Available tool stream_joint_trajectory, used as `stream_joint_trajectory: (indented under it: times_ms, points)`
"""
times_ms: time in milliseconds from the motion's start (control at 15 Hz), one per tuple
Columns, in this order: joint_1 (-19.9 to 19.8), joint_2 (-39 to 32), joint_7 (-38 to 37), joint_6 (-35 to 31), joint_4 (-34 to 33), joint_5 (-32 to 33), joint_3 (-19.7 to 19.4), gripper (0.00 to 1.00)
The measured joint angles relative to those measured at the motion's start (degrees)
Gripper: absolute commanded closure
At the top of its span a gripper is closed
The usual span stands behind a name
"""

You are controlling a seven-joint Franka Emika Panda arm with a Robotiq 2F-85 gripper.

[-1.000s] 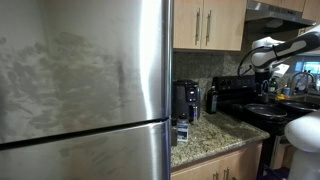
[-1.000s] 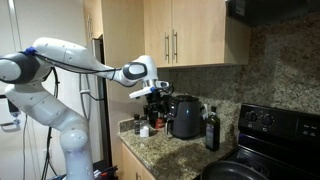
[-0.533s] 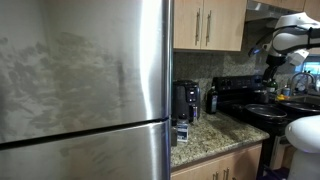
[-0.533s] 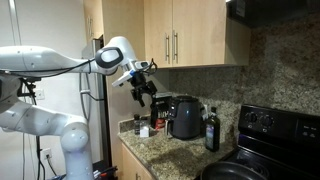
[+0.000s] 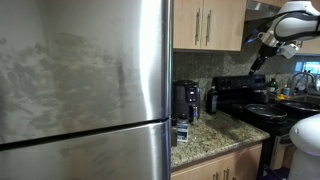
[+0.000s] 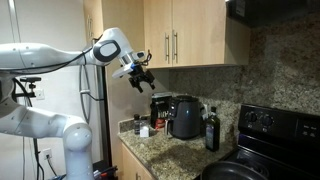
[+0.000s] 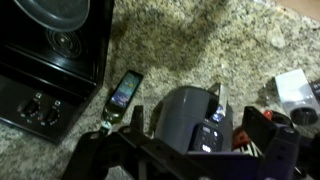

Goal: Open the right door of the first upper cabinet from the left

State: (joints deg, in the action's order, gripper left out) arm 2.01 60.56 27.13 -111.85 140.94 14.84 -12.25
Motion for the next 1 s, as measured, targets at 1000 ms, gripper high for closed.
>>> stream_joint_trajectory:
  times_ms: [1000]
  points:
    - [8.3,-5.8,-10.6,-20.8,-12.9,-13.7,1.6,0.0]
